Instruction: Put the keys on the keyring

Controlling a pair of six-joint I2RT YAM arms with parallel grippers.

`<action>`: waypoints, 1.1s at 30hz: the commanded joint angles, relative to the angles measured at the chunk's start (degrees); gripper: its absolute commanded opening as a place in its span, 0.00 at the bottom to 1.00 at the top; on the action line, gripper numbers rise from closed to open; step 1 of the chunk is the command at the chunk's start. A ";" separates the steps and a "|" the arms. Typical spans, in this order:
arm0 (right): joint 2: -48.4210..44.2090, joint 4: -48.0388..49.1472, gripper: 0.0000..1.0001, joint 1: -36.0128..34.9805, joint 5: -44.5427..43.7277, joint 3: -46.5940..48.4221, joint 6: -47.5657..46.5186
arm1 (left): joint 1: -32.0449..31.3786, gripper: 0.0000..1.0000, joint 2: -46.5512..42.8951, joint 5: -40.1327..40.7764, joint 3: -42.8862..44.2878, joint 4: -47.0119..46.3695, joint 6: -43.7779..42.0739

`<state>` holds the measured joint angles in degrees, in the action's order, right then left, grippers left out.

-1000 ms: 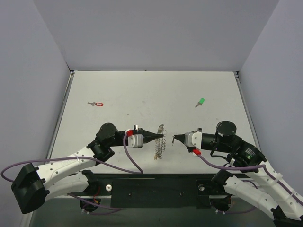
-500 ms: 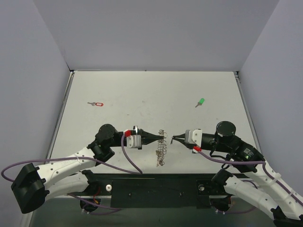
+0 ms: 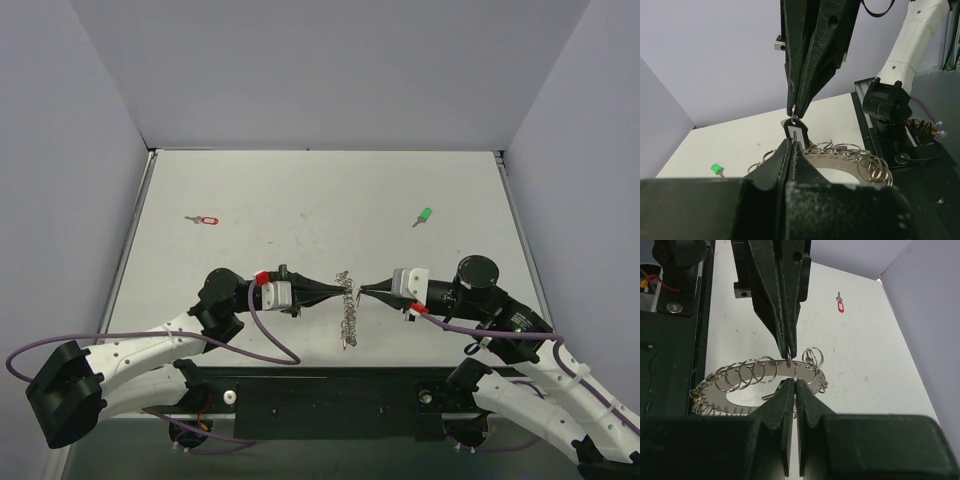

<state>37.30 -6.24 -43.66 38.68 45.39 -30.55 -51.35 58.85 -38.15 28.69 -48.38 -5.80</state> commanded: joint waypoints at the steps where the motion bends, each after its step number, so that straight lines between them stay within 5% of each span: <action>1: 0.49 4.74 0.00 -0.72 2.81 -0.91 1.89 | -0.33 0.00 0.21 0.97 0.32 -8.74 2.81; 33: 0.49 4.76 0.00 -0.81 2.81 0.67 4.09 | -0.33 0.00 0.65 0.97 -0.12 -10.51 3.96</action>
<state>38.35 -2.76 -44.34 40.07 44.47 -26.81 -51.46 60.16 -37.71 28.05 -53.91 -1.98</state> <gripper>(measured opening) 0.004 0.017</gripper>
